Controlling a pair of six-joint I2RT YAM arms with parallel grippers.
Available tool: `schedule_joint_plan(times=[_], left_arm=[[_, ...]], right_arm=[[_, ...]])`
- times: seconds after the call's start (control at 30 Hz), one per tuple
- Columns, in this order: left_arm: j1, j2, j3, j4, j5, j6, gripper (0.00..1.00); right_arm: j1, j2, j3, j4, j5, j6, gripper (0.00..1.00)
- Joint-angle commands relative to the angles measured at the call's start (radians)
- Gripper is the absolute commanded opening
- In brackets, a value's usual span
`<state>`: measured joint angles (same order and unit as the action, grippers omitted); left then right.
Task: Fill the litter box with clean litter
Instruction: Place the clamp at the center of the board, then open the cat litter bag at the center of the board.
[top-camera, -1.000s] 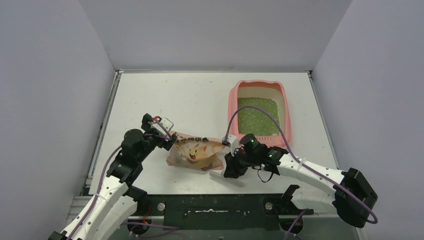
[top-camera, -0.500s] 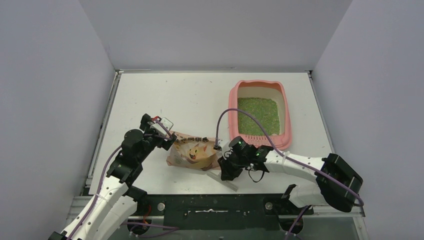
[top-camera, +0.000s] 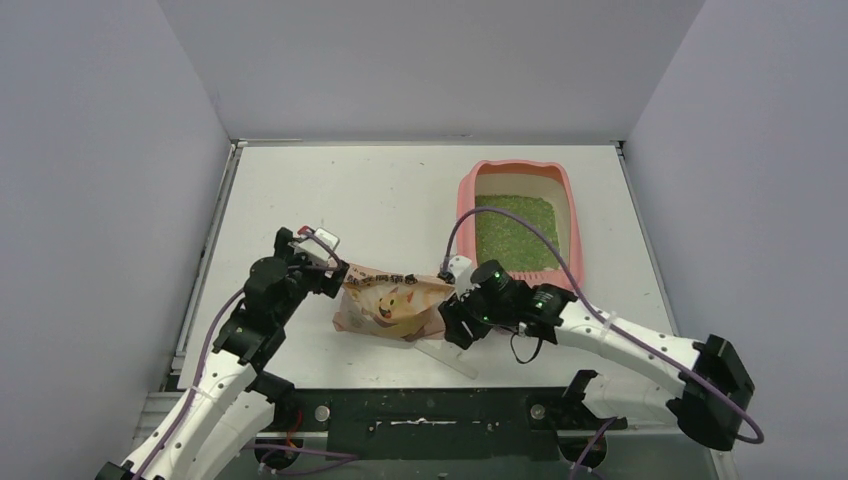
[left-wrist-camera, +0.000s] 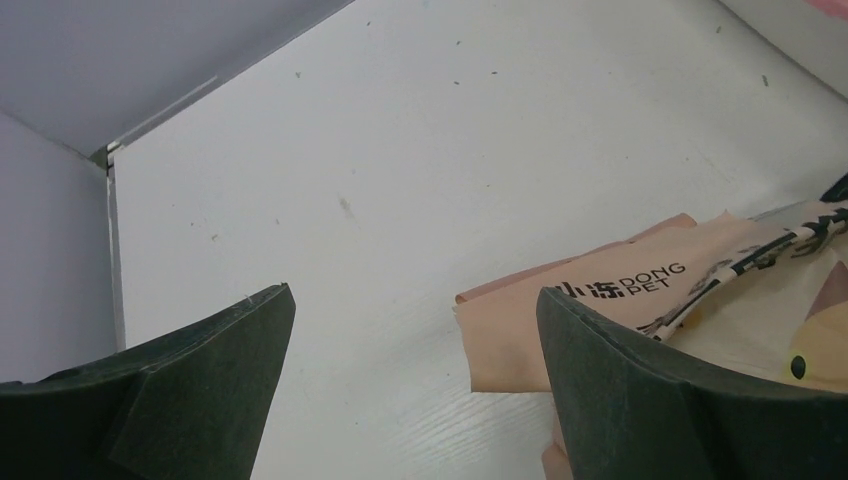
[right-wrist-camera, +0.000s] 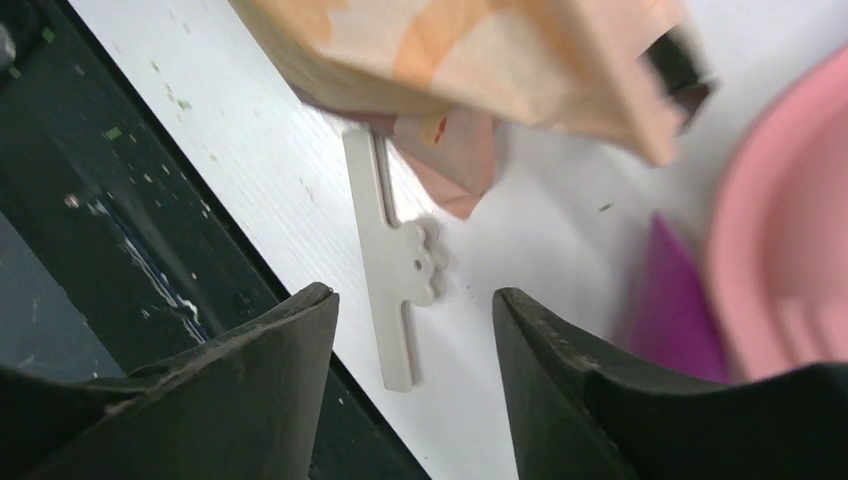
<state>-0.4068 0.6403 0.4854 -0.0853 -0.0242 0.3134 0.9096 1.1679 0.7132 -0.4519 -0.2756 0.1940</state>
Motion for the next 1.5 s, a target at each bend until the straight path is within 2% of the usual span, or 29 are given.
schedule_joint_plan(times=[0.0, 0.1, 0.13, 0.17, 0.2, 0.37, 0.5, 0.7, 0.9, 1.0, 1.1, 1.2, 1.3, 1.4, 1.47], left_arm=[[0.000, 0.037, 0.128, -0.087, -0.223, -0.213, 0.90], [0.043, 0.099, 0.228, -0.223, -0.238, -0.300, 0.92], [0.072, 0.124, 0.258, -0.261, -0.193, -0.337, 0.93], [0.129, 0.148, 0.286, -0.295, -0.126, -0.377, 0.93], [0.173, 0.169, 0.309, -0.321, -0.051, -0.420, 0.93], [0.347, 0.287, 0.404, -0.402, 0.266, -0.607, 0.93], [0.365, 0.365, 0.470, -0.475, 0.438, -0.636, 0.93], [0.365, 0.453, 0.519, -0.621, 0.594, -0.584, 0.93], [0.364, 0.528, 0.481, -0.631, 0.665, -0.562, 0.91], [0.364, 0.556, 0.468, -0.579, 0.731, -0.581, 0.87], [0.357, 0.587, 0.454, -0.516, 0.768, -0.614, 0.72], [0.339, 0.634, 0.476, -0.524, 0.799, -0.603, 0.60], [0.321, 0.664, 0.494, -0.552, 0.808, -0.580, 0.50], [0.311, 0.656, 0.490, -0.538, 0.811, -0.578, 0.44], [0.310, 0.640, 0.486, -0.526, 0.808, -0.579, 0.36]], right_arm=[[0.001, -0.152, 0.091, -0.013, 0.139, -0.014, 0.62], [-0.001, -0.220, 0.110, 0.016, 0.263, -0.001, 0.75], [-0.005, -0.235, 0.116, 0.027, 0.316, 0.010, 0.80], [-0.010, -0.241, 0.129, 0.029, 0.364, 0.039, 0.90], [-0.022, -0.235, 0.156, 0.023, 0.386, 0.060, 0.93], [-0.131, -0.162, 0.289, -0.039, 0.301, 0.128, 0.95], [-0.181, -0.113, 0.337, -0.050, 0.217, 0.176, 0.96], [-0.186, -0.057, 0.364, -0.078, 0.193, 0.216, 0.97], [-0.186, -0.053, 0.361, -0.070, 0.205, 0.213, 0.97], [-0.187, -0.054, 0.362, -0.077, 0.254, 0.211, 0.97], [-0.189, -0.058, 0.359, -0.086, 0.359, 0.236, 0.97], [-0.194, -0.060, 0.359, -0.081, 0.408, 0.252, 0.98], [-0.197, -0.050, 0.364, -0.070, 0.414, 0.258, 0.98], [-0.201, -0.022, 0.379, -0.063, 0.388, 0.255, 0.98], [-0.206, 0.003, 0.392, -0.054, 0.314, 0.249, 1.00]])
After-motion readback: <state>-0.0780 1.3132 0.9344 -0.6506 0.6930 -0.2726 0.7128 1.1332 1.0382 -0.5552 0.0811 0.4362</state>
